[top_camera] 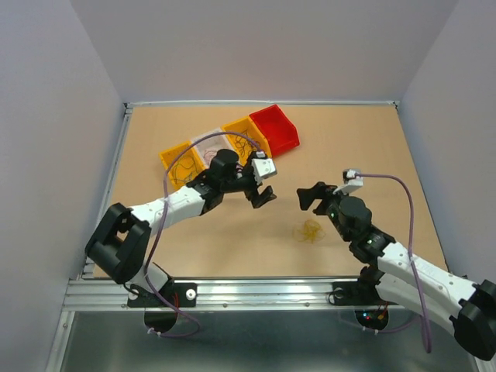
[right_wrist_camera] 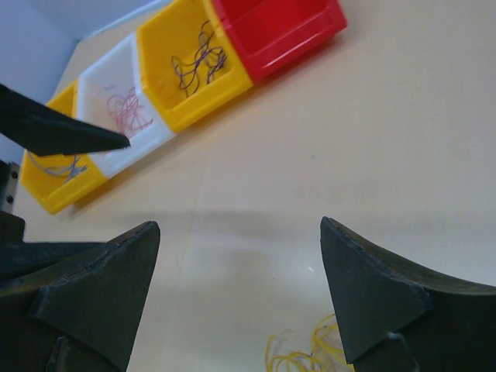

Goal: Untangle the cables

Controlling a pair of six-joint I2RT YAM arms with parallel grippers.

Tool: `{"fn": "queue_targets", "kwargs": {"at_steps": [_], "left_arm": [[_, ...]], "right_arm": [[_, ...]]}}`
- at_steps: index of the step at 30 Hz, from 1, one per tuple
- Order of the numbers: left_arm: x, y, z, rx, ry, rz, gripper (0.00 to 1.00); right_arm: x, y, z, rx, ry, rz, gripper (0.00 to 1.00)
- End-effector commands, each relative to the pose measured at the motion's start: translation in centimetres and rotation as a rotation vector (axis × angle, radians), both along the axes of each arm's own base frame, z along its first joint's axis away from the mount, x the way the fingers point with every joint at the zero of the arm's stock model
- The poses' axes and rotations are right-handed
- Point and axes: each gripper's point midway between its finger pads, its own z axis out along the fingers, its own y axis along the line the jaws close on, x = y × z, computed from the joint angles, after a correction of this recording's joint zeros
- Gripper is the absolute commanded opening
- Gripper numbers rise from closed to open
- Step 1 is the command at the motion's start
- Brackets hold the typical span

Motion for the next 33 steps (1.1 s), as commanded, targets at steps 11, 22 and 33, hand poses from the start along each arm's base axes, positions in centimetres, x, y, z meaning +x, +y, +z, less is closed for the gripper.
{"fn": "queue_targets", "kwargs": {"at_steps": [11,22,33], "left_arm": [[-4.7,-9.1,-2.5,0.075,-0.135,-0.17,0.93],[-5.9,-12.0,-5.6,0.211,-0.233,-0.201,0.92],[-8.3,-13.1,-7.8,0.263,-0.191,-0.302,0.07]], "right_arm": [[-2.1,-11.2,2.8,0.216,-0.132,-0.51,0.88],[-2.2,-10.5,3.1,0.202,-0.134,-0.459,0.88],[-2.7,-11.1,3.2,0.226,-0.161,-0.466,0.88]]}}
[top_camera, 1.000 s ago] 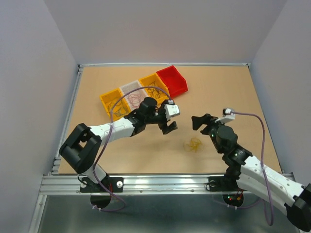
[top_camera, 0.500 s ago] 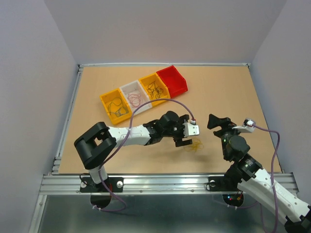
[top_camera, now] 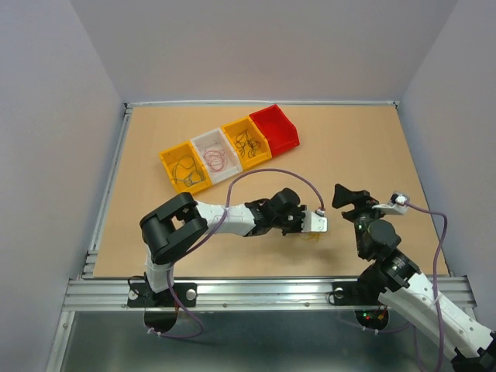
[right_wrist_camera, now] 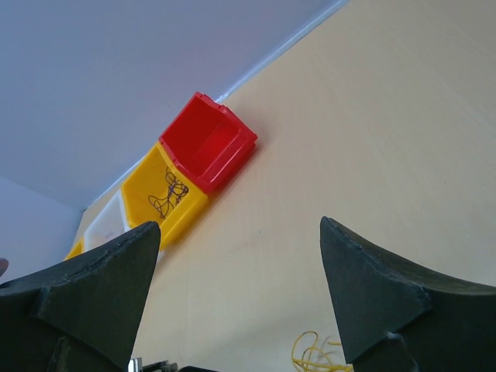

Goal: Untangle the cables

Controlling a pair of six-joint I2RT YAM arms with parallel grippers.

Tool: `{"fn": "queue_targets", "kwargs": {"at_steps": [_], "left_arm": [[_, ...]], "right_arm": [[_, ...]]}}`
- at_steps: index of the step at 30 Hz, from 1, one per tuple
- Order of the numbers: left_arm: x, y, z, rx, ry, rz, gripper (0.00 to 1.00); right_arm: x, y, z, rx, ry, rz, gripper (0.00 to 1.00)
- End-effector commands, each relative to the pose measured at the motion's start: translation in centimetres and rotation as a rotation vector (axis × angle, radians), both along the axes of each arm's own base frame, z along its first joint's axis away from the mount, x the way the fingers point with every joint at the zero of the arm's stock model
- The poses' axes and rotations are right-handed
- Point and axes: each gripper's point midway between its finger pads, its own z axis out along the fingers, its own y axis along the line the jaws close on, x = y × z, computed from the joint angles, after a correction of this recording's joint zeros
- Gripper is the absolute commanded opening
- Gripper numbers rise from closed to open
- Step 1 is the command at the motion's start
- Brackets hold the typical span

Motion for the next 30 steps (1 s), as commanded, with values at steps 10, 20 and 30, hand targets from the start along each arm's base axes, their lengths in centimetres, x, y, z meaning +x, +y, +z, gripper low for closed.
{"fn": "queue_targets", "kwargs": {"at_steps": [10,20,30], "left_arm": [[4.8,1.8,11.0,-0.38,0.036,0.188,0.0],[0.5,2.4,8.1,-0.305,0.152,-0.139,0.77],[-1.6,-0.6,5.5,-0.218,0.164,-0.181,0.77]], "right_arm": [[0.3,1.3,-1.6,-0.066,0.037,0.057,0.87],[0.4,-0.1,-1.3,-0.026,0.013,-0.025,0.87],[-0.9,-3.0,0.2,0.094,-0.095,-0.131,0.9]]}}
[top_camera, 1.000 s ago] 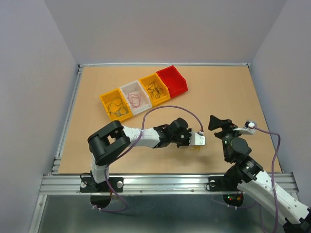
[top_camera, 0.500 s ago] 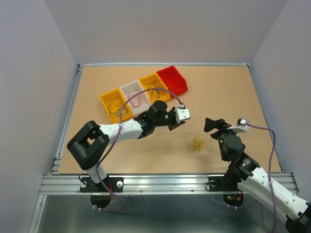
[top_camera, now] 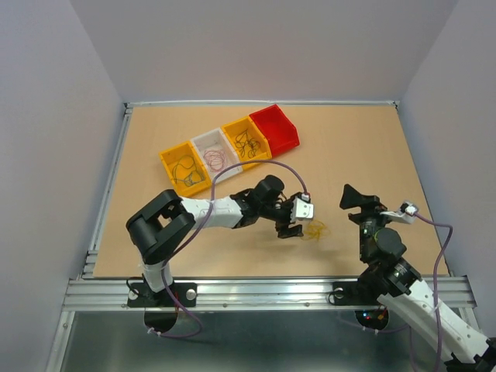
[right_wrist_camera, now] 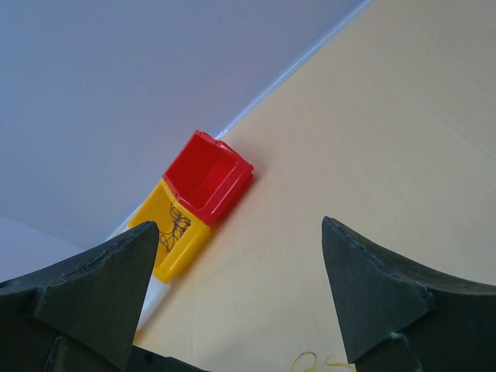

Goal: Untangle the cables

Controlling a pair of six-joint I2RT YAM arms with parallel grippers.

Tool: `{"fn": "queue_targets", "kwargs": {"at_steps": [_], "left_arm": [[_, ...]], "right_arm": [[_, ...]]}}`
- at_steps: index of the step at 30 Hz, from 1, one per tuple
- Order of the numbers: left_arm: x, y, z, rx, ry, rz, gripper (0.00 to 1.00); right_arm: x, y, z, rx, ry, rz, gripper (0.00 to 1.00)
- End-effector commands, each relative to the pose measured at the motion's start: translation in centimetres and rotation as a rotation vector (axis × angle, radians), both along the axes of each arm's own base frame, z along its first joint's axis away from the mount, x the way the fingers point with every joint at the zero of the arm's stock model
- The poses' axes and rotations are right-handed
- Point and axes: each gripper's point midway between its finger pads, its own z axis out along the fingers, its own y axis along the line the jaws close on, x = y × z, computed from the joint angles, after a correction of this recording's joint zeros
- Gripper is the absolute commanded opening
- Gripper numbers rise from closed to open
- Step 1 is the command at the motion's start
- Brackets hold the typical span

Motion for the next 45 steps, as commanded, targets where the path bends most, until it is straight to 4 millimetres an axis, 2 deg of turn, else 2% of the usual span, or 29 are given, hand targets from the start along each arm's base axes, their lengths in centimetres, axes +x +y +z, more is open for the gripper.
{"fn": "queue_targets", "kwargs": {"at_steps": [1,7,8,9,10,11,12,13,14,15,16,17,18,20,22,24,25,26,27,28,30,35,39,43,45], "left_arm": [[-0.7,-2.1,1.4,-0.026,-0.026,-0.049,0.77],[-1.5,-3.9,1.1,-0.007,-0.008,-0.055,0.75],[-1.5,-4.7,0.7,0.007,-0.002,-0.05,0.67],[-1.3,-4.6,-0.8,0.055,0.016,-0.037,0.54],[-1.2,-4.8,-0.7,0.059,0.015,-0.032,0.32],[-0.6,-4.9,-0.6,0.06,0.01,-0.008,0.0],[0.1,-4.4,-0.6,0.062,0.009,0.028,0.0],[1.0,-4.4,1.5,0.002,-0.023,0.053,0.0],[1.4,-4.0,2.5,-0.033,-0.025,0.065,0.0],[1.5,-2.7,2.4,-0.043,-0.007,0.082,0.0],[2.7,-2.0,4.0,-0.097,-0.01,0.112,0.0],[2.9,-1.3,6.3,-0.15,-0.022,0.116,0.0],[3.0,-0.6,6.7,-0.163,-0.018,0.124,0.0],[3.1,0.3,8.9,-0.209,-0.018,0.12,0.0],[2.3,0.6,9.7,-0.224,-0.007,0.092,0.0],[1.5,0.6,9.3,-0.213,-0.008,0.049,0.0],[1.2,0.6,8.3,-0.182,0.01,0.034,0.07],[0.8,0.4,7.7,-0.163,-0.004,0.012,0.21],[0.9,0.2,7.5,-0.152,-0.002,0.008,0.53],[0.6,0.1,7.0,-0.139,0.005,0.002,0.61],[0.0,-0.5,6.2,-0.121,-0.001,-0.021,0.69],[-1.0,-1.6,4.0,-0.06,0.003,-0.044,0.75],[-1.3,-2.6,2.5,-0.025,0.021,-0.055,0.8],[-0.9,-3.5,1.6,-0.003,0.028,-0.033,0.81],[-0.8,-4.1,1.6,0.0,0.038,-0.026,0.76]], "right_arm": [[-0.2,-0.9,0.0,0.036,-0.028,-0.047,0.9],[0.0,-0.8,0.0,0.031,-0.018,-0.05,0.9],[0.0,-0.7,0.0,0.037,-0.018,-0.048,0.91],[0.0,-0.8,0.1,0.04,-0.017,-0.052,0.91],[0.0,-0.8,0.1,0.042,-0.019,-0.054,0.91],[0.0,-0.9,0.1,0.039,-0.016,-0.057,0.91],[0.0,-0.9,0.2,0.041,-0.018,-0.057,0.91],[0.0,-0.8,0.1,0.038,-0.017,-0.052,0.91],[0.0,-0.7,0.0,0.038,-0.017,-0.048,0.91],[0.0,-0.6,0.0,0.032,-0.018,-0.041,0.91],[0.0,0.0,0.1,0.019,-0.018,-0.005,0.91],[0.0,0.4,0.2,-0.008,-0.017,0.019,0.91],[0.1,0.8,0.1,-0.028,-0.013,0.046,0.91],[0.1,2.0,0.0,-0.06,-0.008,0.109,0.91],[0.2,2.5,-0.3,-0.072,0.003,0.128,0.91],[0.3,2.5,-0.3,-0.074,0.006,0.128,0.91],[0.3,2.6,-0.3,-0.075,0.004,0.13,0.91],[0.3,2.6,-0.2,-0.076,0.001,0.132,0.91],[0.2,2.6,-0.1,-0.076,-0.001,0.133,0.91],[0.2,2.5,0.0,-0.072,-0.007,0.131,0.92],[0.1,2.3,0.1,-0.064,-0.017,0.126,0.92],[-0.4,0.6,0.8,-0.006,-0.059,0.05,0.93],[-0.6,0.1,0.8,0.008,-0.076,0.034,0.93],[-0.5,0.3,0.8,0.002,-0.069,0.04,0.93],[-0.5,0.3,0.8,0.008,-0.068,0.04,0.93]]}}
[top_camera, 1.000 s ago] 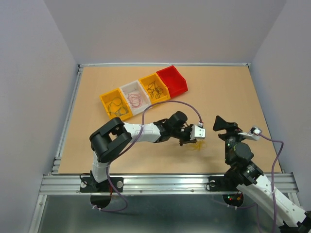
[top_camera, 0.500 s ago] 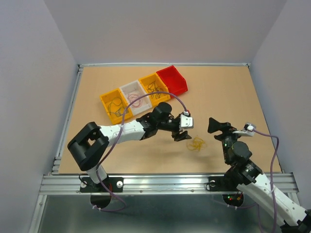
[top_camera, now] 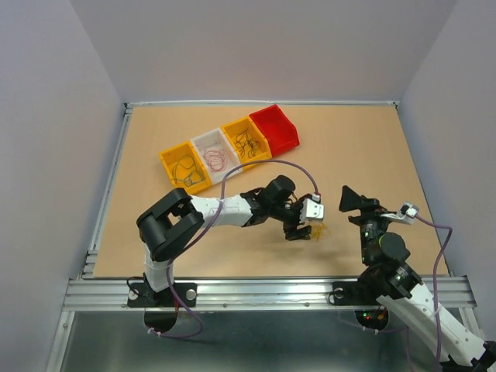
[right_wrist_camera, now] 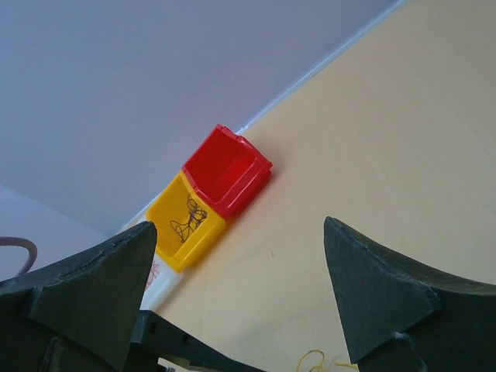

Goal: Untangle the cables

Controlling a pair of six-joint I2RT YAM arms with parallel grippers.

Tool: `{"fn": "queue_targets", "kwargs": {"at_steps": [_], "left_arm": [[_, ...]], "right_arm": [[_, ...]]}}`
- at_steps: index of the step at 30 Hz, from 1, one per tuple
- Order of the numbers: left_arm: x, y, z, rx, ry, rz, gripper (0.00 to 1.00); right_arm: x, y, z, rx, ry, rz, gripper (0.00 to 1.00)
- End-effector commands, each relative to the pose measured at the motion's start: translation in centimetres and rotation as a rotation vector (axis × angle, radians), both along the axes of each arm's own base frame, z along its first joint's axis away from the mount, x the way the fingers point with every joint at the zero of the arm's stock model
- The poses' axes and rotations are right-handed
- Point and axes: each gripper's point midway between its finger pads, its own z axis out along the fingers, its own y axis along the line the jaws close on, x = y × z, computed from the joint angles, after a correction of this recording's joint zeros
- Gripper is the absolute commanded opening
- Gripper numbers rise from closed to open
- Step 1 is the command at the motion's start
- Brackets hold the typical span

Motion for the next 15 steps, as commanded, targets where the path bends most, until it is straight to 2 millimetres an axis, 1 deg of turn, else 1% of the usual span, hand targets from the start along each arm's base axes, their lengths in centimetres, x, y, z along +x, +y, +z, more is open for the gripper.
{"fn": "queue_targets", "kwargs": {"at_steps": [1,2,3,4,5,7,8,9,10,12,13,15], "left_arm": [[1.0,-2.0,1.2,-0.016,-0.023,0.025,0.75],[1.3,-2.1,0.7,-0.002,-0.023,0.036,0.74],[1.4,-2.5,0.8,0.001,-0.03,0.04,0.71],[1.6,-2.5,-0.2,0.023,-0.026,0.05,0.68],[1.6,-2.5,-0.5,0.032,-0.022,0.051,0.67],[1.6,-2.8,-0.7,0.04,-0.033,0.046,0.45],[1.5,-2.8,-1.1,0.058,-0.038,0.045,0.24],[1.6,-2.6,-1.3,0.066,-0.043,0.05,0.09],[1.6,-2.6,-1.4,0.069,-0.045,0.053,0.0],[1.5,-2.2,-1.2,0.063,-0.057,0.049,0.0],[1.3,-2.2,-0.7,0.047,-0.057,0.043,0.0],[1.0,-2.1,-0.5,0.039,-0.058,0.034,0.0]], "right_arm": [[0.1,-0.2,0.0,0.012,-0.005,-0.022,0.93],[0.1,-0.2,0.1,0.013,-0.007,-0.019,0.93],[0.1,-0.2,0.1,0.013,-0.007,-0.019,0.93],[0.1,-0.2,0.2,0.014,-0.01,-0.016,0.93],[0.1,-0.2,0.2,0.014,-0.01,-0.018,0.93],[0.1,-0.2,0.0,0.017,-0.012,-0.019,0.93],[0.0,-0.3,0.2,0.019,-0.016,-0.022,0.93],[0.0,-0.3,0.3,0.018,-0.019,-0.021,0.93],[0.0,-0.4,0.4,0.016,-0.02,-0.022,0.93],[-0.1,-0.4,0.5,0.014,-0.022,-0.019,0.93],[-0.1,-0.4,0.3,0.012,-0.017,-0.022,0.93],[-0.1,-0.5,0.0,0.016,-0.016,-0.027,0.93]]}}
